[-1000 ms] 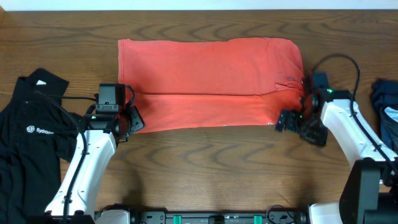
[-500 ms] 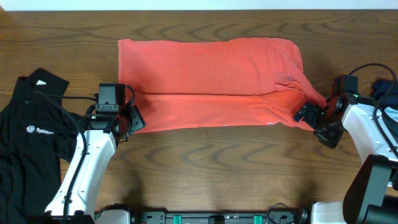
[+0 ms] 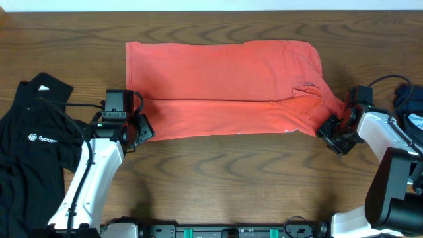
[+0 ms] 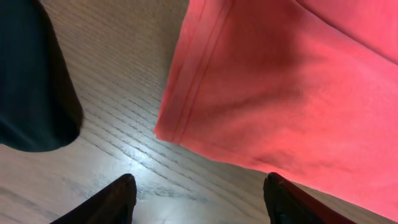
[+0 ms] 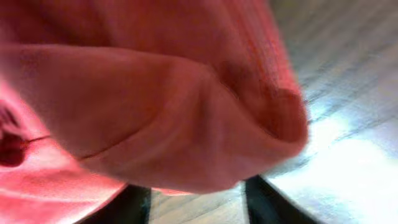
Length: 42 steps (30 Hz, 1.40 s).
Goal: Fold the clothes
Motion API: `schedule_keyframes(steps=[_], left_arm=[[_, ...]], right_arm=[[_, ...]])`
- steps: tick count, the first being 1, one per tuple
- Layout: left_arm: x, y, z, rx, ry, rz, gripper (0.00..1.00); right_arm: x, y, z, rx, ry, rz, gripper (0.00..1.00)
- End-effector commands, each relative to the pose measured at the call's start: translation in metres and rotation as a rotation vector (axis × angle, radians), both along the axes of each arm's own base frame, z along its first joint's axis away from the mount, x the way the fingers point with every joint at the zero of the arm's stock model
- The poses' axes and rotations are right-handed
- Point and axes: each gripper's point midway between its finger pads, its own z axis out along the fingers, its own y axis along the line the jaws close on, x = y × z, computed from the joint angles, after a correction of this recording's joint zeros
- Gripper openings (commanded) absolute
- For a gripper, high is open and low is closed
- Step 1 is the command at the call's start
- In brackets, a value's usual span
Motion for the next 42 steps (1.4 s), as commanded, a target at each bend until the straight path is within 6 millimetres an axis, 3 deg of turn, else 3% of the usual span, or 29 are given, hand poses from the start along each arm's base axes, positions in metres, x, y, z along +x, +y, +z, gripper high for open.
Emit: schedule_keyframes(steps=[1,11,16,20,23,24,26,27,28,42], left_arm=[[-0.009,0.007,-0.016,0.023,0.022,0.039,0.76],[-0.023,-0.006,-0.067,-0.094,0.039,0.148,0.87],[-0.012,-0.008,-0.089,-0.119,0.04,0.196,0.87],[-0.006,-0.008,-0.108,-0.141,0.051,0.264,0.66],[-0.003,-0.009,-0.117,-0.155,0.058,0.294,0.65],[-0.003,-0.011,-0.119,-0.163,0.061,0.291,0.55],[-0.004,-0.012,-0.12,-0.171,0.068,0.289,0.22],[-0.005,-0.012,-0.12,-0.17,0.071,0.289,0.11],[-0.007,-0.013,-0.121,-0.172,0.079,0.289,0.06],[-0.035,-0.013,-0.118,-0.149,0.181,0.271,0.06]], right_arm=[[-0.006,-0.004,-0.009,-0.008,0.028,-0.029,0.51],[-0.01,-0.004,-0.009,-0.013,0.042,-0.018,0.51],[-0.01,-0.004,-0.009,-0.013,0.043,-0.006,0.51],[-0.013,-0.004,-0.009,-0.011,0.054,-0.003,0.39],[-0.013,-0.004,-0.009,-0.014,0.054,-0.003,0.33],[-0.013,-0.005,-0.009,-0.019,0.055,-0.004,0.22],[-0.013,-0.006,-0.01,-0.024,0.056,-0.004,0.02],[-0.014,-0.006,-0.01,-0.026,0.059,-0.004,0.01],[-0.015,-0.007,-0.01,-0.029,0.062,-0.005,0.01],[-0.016,-0.02,-0.009,-0.045,0.061,-0.035,0.01]])
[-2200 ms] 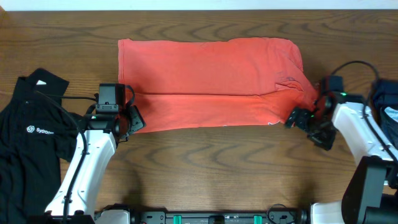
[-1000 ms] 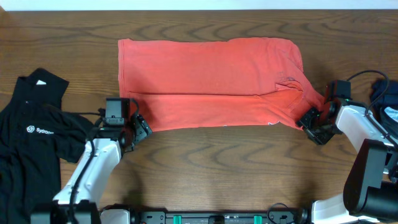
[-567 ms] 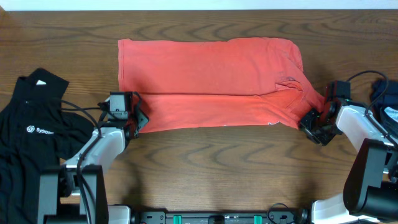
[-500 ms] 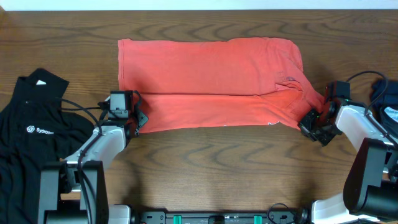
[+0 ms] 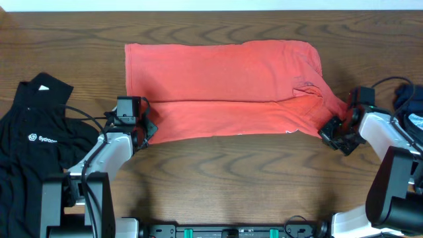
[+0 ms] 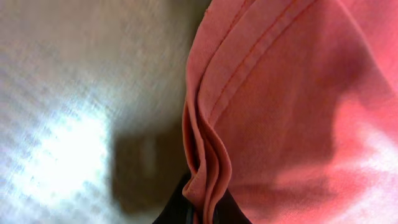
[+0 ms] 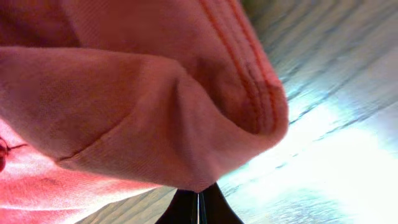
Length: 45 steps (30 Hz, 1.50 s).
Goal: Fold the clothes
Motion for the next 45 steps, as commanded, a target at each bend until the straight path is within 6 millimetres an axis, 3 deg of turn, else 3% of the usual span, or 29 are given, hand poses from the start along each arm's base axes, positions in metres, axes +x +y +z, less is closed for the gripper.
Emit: schedule_keyframes(steps=[1,10,16,26,37,45], left_arm=[[-0.056,-0.007,-0.032,-0.032,0.194,-0.03,0.06],[-0.064,0.006,0.023,0.042,0.09,-0.007,0.06],[-0.075,0.012,0.044,0.073,0.056,0.004,0.06],[-0.091,0.012,0.04,0.072,0.117,0.002,0.06],[-0.13,0.007,0.023,0.03,0.148,0.039,0.06],[-0.143,0.008,0.039,0.017,0.04,0.072,0.06]], right_arm=[[-0.009,-0.01,-0.005,-0.029,0.03,-0.007,0.01],[-0.016,-0.008,0.017,-0.033,0.012,-0.041,0.01],[-0.035,-0.004,0.034,-0.046,-0.037,-0.09,0.01],[-0.095,0.011,0.028,-0.028,-0.004,-0.222,0.01],[-0.119,0.009,0.032,-0.064,0.041,-0.252,0.01],[-0.134,0.013,0.032,-0.055,0.104,-0.298,0.01]])
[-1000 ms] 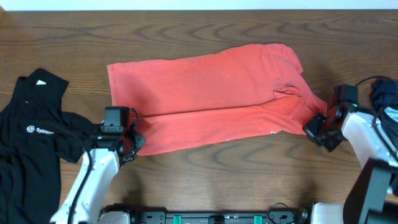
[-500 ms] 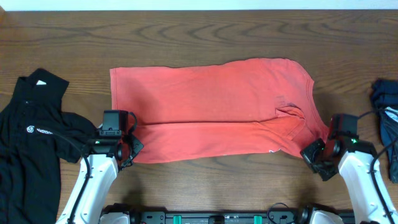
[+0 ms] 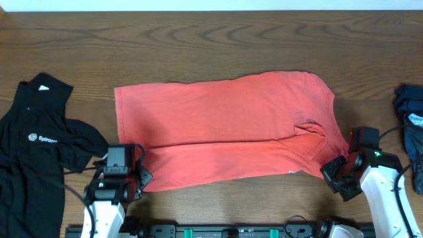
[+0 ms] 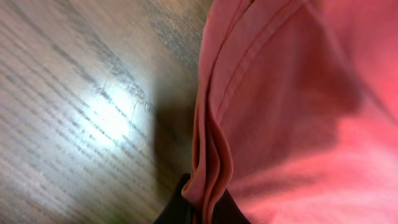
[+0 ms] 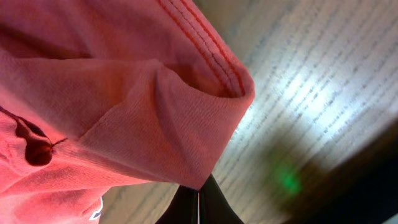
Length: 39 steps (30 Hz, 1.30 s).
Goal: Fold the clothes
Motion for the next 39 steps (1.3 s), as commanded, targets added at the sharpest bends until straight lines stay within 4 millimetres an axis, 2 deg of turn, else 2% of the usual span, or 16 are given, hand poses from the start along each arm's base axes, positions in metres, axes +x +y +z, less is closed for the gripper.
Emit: schedule_keyframes(steps=[1,13,16,17,19,22,26,29,32,37,39], left_arm=[[0.001,0.002,0.008,0.006,-0.048,0.021,0.06],[0.002,0.002,0.008,0.006,-0.048,0.022,0.06],[0.002,0.002,0.008,0.006,-0.048,0.022,0.1],[0.002,0.002,0.008,0.006,-0.048,0.022,0.16],[0.002,0.002,0.008,0.006,-0.048,0.022,0.4],[0.002,0.001,0.008,0.002,-0.048,0.02,0.45],[0.003,0.0,0.01,-0.005,-0.054,0.018,0.49],[0.009,-0.004,0.017,-0.028,-0.074,0.01,0.48],[0.017,-0.006,0.029,-0.039,-0.109,0.006,0.48],[0.036,-0.006,0.057,-0.021,-0.188,-0.041,0.49],[0.043,-0.006,0.067,-0.005,-0.215,-0.077,0.48]], right_arm=[[-0.005,-0.005,0.001,-0.02,0.006,-0.064,0.01],[-0.007,-0.004,0.006,-0.021,-0.014,-0.07,0.01],[-0.009,-0.004,0.006,-0.019,-0.007,-0.069,0.31],[-0.009,-0.003,0.006,-0.019,-0.006,-0.065,0.45],[-0.008,-0.004,0.006,-0.02,-0.009,-0.049,0.67],[-0.006,-0.004,0.006,-0.022,-0.017,-0.013,0.73],[0.002,-0.006,0.013,-0.03,-0.045,0.027,0.76],[0.016,-0.009,0.029,-0.041,-0.087,0.044,0.8],[0.04,-0.013,0.057,-0.065,-0.168,0.116,0.82],[0.09,-0.01,0.117,-0.152,-0.354,0.388,0.85],[0.102,-0.007,0.132,-0.179,-0.388,0.465,0.86]])
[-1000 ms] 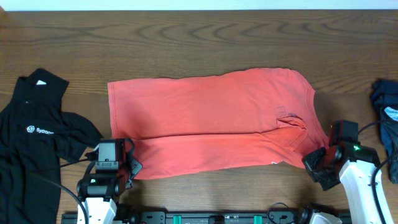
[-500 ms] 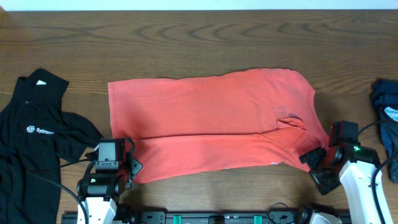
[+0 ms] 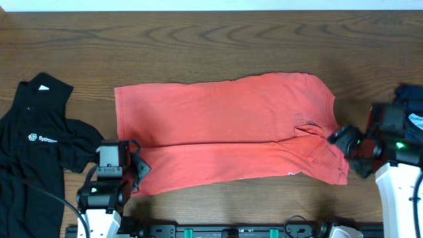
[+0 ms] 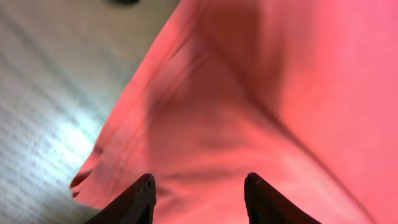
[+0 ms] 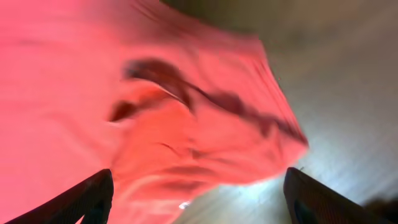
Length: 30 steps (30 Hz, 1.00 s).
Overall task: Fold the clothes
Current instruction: 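Release and move both grippers to the T-shirt's far corners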
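Note:
A red shirt [image 3: 225, 132] lies flat across the middle of the wooden table, folded lengthwise, with its front edge near the table's front. My left gripper [image 3: 137, 173] stands open just over the shirt's front left corner. In the left wrist view the left gripper [image 4: 199, 199] has only red cloth [image 4: 249, 112] below its spread fingers. My right gripper [image 3: 345, 149] is open at the shirt's right end by the sleeve. The right wrist view, blurred, shows the right gripper [image 5: 199, 193] wide open over the crumpled sleeve [image 5: 186, 137].
A black shirt with a white logo [image 3: 36, 152] lies at the left side of the table, close to my left arm. A dark blue garment [image 3: 410, 106] sits at the right edge. Bare wood [image 3: 211, 46] spans the back.
Both grippers have opened and let go of the shirt's front corners. The right gripper now sits farther back, beside the sleeve. The shirt lies where it was.
Both grippers stood open at the front corners of the red shirt, which lay farther back. Then each was shut on its corner. Later the shirt lay nearer the front edge, still held. Now it rests there, released.

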Motion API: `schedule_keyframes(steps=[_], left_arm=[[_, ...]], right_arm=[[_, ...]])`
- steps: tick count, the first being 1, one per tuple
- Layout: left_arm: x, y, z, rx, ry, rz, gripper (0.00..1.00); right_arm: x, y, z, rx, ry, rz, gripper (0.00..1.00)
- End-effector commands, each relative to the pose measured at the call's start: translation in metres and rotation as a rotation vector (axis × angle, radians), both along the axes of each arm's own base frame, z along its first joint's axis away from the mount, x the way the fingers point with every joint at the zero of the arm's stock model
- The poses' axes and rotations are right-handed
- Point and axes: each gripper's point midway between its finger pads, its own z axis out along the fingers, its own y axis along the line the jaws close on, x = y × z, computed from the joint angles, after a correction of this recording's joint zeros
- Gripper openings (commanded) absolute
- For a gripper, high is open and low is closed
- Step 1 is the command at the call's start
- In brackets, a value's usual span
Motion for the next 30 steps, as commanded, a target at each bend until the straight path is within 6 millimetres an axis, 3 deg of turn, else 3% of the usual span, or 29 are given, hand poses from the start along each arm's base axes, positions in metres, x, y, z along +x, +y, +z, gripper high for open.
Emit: schedule_keyframes(steps=[1,5,13,22,30], left_arm=[[0.016,-0.001,0.025,0.037,-0.062,-0.078,0.49],[0.025,0.001,0.03,0.056,-0.044,-0.093,0.57],[0.062,0.0,0.03,0.077,0.072,-0.156,0.6],[0.133,0.0,0.045,0.085,0.09,-0.176,0.61],[0.175,-0.001,0.029,0.092,0.149,-0.207,0.62]], right_arm=[[0.025,0.008,0.03,-0.095,-0.065,0.227,0.88],[0.045,0.018,0.028,-0.106,-0.027,0.332,0.9],[0.079,0.034,-0.009,-0.088,0.191,0.534,0.95],[0.133,0.042,0.001,-0.092,0.204,0.71,0.99],[0.183,0.041,-0.003,-0.115,0.209,0.81,0.99]])
